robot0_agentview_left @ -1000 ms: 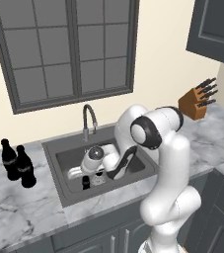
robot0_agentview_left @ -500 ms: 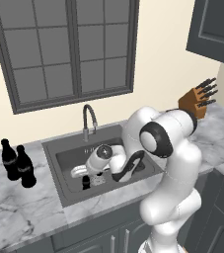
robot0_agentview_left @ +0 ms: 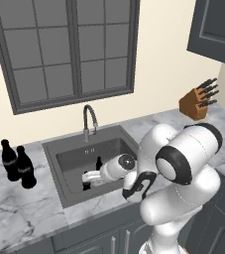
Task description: Place the large bottle from the dining counter next to the other large bottle outside the sink, and place the small bottle from the dining counter next to the other small bottle inside the sink.
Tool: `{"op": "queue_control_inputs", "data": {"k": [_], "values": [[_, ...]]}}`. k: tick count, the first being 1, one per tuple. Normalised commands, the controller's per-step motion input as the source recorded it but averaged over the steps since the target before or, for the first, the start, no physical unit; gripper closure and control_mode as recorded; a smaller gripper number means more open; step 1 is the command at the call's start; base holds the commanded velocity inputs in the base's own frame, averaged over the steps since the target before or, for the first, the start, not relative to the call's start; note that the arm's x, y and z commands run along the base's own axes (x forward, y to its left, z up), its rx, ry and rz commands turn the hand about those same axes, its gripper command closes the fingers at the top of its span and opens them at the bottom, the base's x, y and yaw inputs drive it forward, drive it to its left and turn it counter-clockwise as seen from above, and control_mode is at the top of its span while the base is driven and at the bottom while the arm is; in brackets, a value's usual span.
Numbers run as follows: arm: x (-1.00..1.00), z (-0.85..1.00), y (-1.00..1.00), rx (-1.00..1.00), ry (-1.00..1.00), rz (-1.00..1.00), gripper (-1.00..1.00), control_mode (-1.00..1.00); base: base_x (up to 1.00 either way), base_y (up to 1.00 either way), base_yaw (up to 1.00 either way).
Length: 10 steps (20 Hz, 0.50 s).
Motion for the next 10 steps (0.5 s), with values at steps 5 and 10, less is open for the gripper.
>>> {"op": "queue_control_inputs", "data": {"k": [5, 10], "values": [[0.04, 1.00, 0.00, 0.00, 0.06, -0.04, -1.00, -1.00, 0.00, 0.00, 0.00], [0.12, 1.00, 0.00, 0.00, 0.07, 0.00, -1.00, -1.00, 0.00, 0.00, 0.00]]}}
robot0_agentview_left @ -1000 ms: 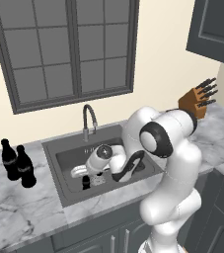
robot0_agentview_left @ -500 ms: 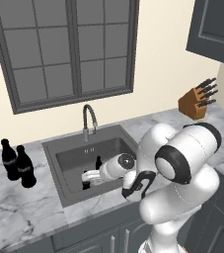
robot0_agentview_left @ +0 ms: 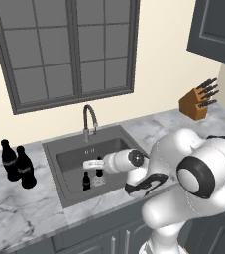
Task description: Place the large bottle from the dining counter next to the other large bottle outside the sink, and place the small bottle from the dining counter next to the other small bottle inside the sink.
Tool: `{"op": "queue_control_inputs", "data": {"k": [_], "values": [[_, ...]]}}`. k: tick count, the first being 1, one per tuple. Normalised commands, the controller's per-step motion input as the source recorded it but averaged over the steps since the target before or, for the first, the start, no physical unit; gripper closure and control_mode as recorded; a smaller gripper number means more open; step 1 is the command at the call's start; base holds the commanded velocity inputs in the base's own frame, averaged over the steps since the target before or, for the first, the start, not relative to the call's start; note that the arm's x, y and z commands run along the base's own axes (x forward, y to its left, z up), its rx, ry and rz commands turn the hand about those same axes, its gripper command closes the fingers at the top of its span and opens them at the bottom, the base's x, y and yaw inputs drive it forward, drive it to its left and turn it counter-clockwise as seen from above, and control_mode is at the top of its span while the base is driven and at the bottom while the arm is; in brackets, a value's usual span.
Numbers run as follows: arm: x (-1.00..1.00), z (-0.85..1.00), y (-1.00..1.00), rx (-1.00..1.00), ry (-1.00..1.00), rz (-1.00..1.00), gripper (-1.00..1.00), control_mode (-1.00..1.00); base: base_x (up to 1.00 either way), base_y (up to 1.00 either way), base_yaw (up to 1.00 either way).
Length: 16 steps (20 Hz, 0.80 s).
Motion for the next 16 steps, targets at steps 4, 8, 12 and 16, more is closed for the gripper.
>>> {"op": "queue_control_inputs", "data": {"k": [4, 8, 12, 16], "values": [[-0.02, 1.00, 0.00, 0.00, 0.19, 0.00, -1.00, -1.00, 0.00, 0.00, 0.00], [-0.08, 0.92, 0.00, 0.00, 0.22, 0.00, -1.00, -1.00, 0.00, 0.00, 0.00], [0.00, 0.95, 0.00, 0.00, 0.21, -0.05, -1.00, -1.00, 0.00, 0.00, 0.00], [0.00, 1.00, 0.04, 0.01, 0.12, -0.12, -1.00, -1.00, 0.00, 0.00, 0.00]]}}
